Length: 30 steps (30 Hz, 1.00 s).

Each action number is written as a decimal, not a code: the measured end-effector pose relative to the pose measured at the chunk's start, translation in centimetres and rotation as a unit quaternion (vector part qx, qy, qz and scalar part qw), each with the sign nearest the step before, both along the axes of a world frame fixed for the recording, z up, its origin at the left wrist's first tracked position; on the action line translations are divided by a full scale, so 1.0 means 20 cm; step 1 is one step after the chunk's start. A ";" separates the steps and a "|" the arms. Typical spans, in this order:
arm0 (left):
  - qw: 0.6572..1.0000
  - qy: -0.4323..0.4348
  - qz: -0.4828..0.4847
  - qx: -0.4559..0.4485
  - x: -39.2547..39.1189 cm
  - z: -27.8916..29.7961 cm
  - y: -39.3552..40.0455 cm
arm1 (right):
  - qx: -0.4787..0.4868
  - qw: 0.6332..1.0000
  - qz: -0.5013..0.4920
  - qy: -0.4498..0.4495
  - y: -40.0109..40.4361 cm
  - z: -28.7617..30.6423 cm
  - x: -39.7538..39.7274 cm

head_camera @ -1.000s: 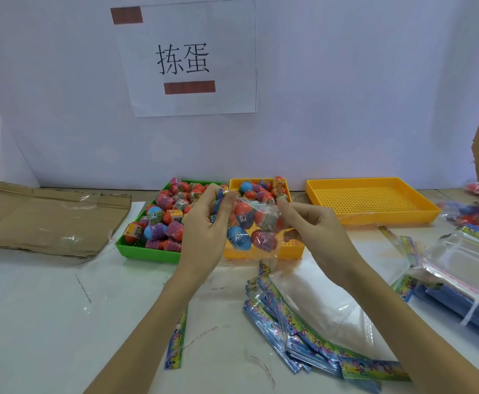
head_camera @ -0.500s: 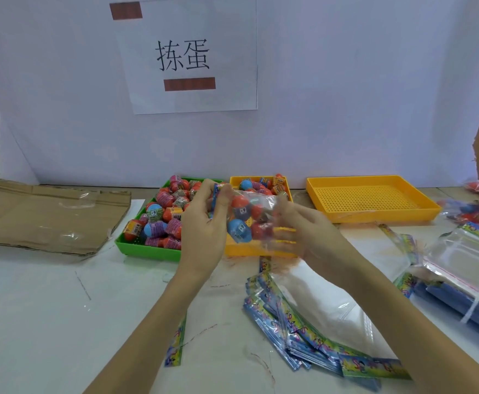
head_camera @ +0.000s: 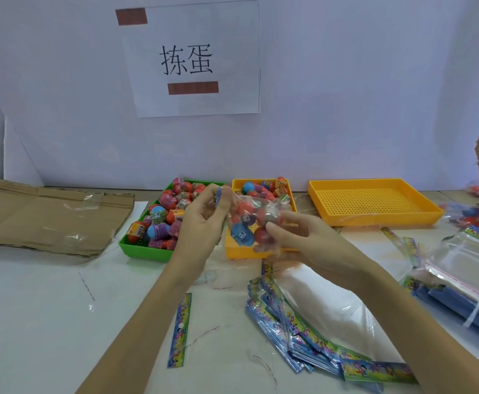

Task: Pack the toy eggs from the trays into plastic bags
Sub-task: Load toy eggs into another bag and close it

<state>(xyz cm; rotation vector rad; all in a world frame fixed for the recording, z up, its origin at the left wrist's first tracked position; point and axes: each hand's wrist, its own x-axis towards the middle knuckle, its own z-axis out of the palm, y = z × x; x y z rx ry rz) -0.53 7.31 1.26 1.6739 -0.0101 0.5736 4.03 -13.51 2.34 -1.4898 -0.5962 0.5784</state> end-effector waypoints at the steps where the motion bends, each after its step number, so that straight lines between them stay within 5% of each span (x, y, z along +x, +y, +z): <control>1: 0.998 0.024 -0.045 -0.042 0.00 0.01 0.00 | 0.021 1.000 -0.018 0.006 0.01 0.00 0.00; 3: 0.965 0.070 -0.180 -0.179 -0.01 0.02 0.00 | 0.058 0.997 -0.052 0.027 0.02 0.01 0.00; 5: 0.944 0.091 -0.250 -0.193 -0.02 0.03 -0.01 | 0.073 0.994 -0.073 0.042 0.02 0.01 0.00; 8: 0.973 0.101 -0.190 -0.079 -0.01 0.03 0.00 | 0.055 0.993 -0.103 0.004 0.01 0.01 0.01; 16: 0.981 0.108 -0.040 -0.153 0.01 0.03 0.02 | -0.050 0.981 -0.169 -0.075 0.00 0.00 0.03; 21: 0.989 0.075 0.071 -0.101 0.01 0.02 0.06 | 0.308 0.930 -0.159 0.121 -0.09 0.07 0.10; 26: 0.981 0.042 0.087 0.168 0.00 0.00 0.02 | 0.183 0.972 -0.108 0.105 -0.07 0.05 0.08; 30: 0.909 -0.057 0.057 0.410 -0.03 -0.02 -0.05 | 0.147 0.980 -0.118 0.067 -0.07 0.03 0.09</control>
